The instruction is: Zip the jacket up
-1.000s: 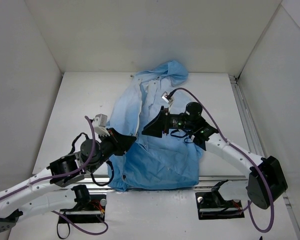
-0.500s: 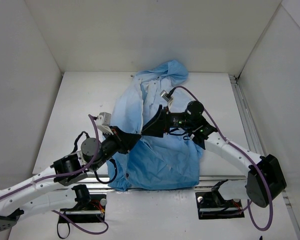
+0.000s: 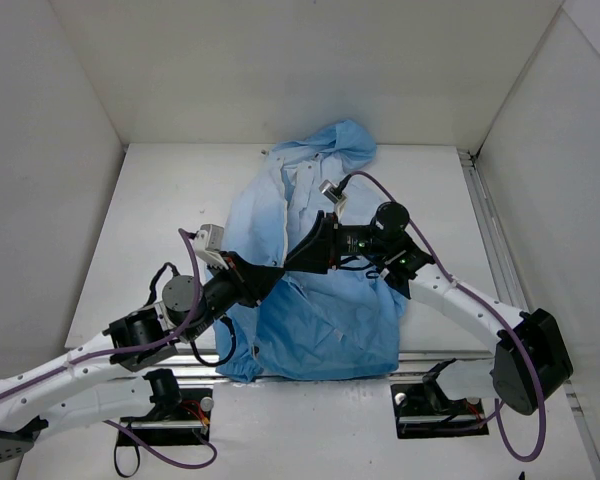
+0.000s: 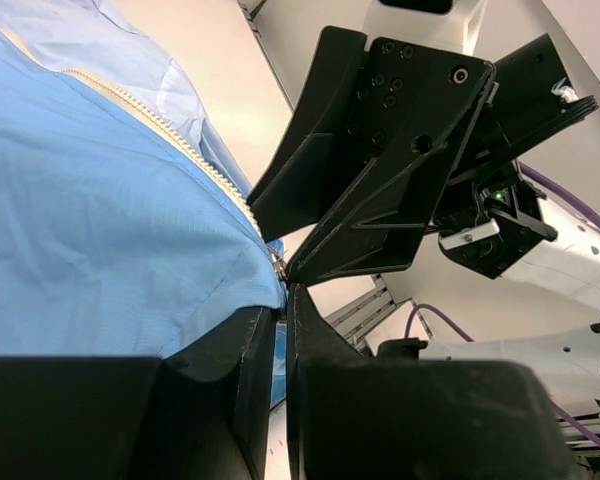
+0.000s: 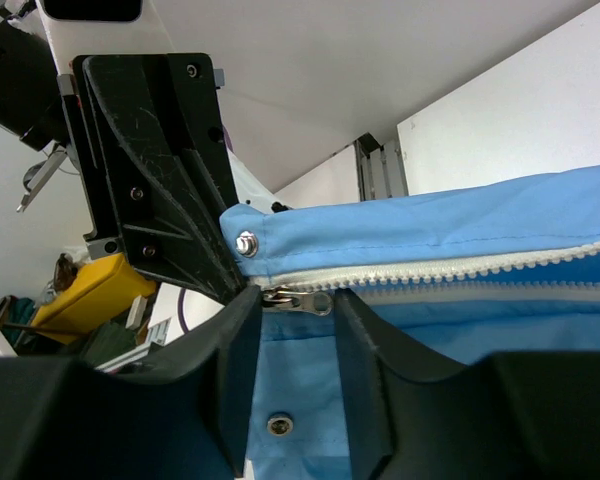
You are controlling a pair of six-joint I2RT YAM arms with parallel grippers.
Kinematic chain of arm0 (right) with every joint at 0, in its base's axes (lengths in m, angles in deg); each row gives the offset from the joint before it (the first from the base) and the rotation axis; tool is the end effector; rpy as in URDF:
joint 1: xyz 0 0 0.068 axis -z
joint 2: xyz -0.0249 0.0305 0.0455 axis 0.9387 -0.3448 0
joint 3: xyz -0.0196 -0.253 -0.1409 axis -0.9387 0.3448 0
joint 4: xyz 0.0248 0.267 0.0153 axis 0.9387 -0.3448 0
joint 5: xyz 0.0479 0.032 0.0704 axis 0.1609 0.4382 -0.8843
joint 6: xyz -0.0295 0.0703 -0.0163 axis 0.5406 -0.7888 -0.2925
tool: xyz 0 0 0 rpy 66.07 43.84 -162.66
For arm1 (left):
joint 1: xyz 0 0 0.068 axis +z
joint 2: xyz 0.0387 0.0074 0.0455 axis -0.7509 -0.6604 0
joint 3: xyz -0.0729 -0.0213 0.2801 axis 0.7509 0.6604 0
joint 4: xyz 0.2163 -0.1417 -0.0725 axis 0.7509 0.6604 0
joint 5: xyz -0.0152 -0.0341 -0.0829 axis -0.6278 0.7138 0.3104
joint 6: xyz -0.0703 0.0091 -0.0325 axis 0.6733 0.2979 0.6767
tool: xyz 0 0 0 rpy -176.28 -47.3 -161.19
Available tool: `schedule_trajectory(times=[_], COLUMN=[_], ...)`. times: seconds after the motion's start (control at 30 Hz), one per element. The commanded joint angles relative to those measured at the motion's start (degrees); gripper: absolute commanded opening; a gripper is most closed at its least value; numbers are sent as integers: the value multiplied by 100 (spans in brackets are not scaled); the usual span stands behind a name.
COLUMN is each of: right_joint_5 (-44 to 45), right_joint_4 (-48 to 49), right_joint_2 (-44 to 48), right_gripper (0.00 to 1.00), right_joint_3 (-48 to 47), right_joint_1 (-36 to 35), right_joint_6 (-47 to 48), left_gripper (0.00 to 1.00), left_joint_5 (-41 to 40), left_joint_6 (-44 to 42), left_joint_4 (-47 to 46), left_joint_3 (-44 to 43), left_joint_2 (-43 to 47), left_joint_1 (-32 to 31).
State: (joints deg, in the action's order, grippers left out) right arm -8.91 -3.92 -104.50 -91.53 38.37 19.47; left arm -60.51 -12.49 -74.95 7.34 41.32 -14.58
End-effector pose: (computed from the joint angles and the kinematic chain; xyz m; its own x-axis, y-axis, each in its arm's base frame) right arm 0.2310 0.2089 0.3624 -0.6037 0.0542 -0.7954 -0.7965 -0.0852 0.5987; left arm 0.1046 -0.1669 0.3839 -0.5520 -0.5211 -0.6510 0.4861 0.4332 -0.7590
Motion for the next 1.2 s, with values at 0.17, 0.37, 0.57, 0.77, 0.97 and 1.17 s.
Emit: schedule_trajectory(times=[0.17,0.37,0.57,0.77,0.97,1.17], right_joint_5=[-44,-9,61,263,745,1328], right_joint_4=[601,593,584,558,-315,-1843], right_joint_2=[201,254,306,438,570,641], right_gripper=[13,0,0,0,0,0], right_joint_3=[-178,-134,-73,25,-89,-565], right_joint_1=[-9,0,17,140,184,-44], right_joint_6=[-63,-81,-72,-116,486,1599], left_gripper=[0,0,0,0,0,0], left_joint_5=[61,-18,-124,-474,-441,-378], left_joint_6=[-37,25,121,437,614,579], left_joint_4=[-558,-470,-382,452,1024,1095], left_joint_3=[-208,-199,-191,-409,-717,-823], left_joint_2=[3,38,73,108,12,47], left_joint_1=[5,5,5,5,5,5])
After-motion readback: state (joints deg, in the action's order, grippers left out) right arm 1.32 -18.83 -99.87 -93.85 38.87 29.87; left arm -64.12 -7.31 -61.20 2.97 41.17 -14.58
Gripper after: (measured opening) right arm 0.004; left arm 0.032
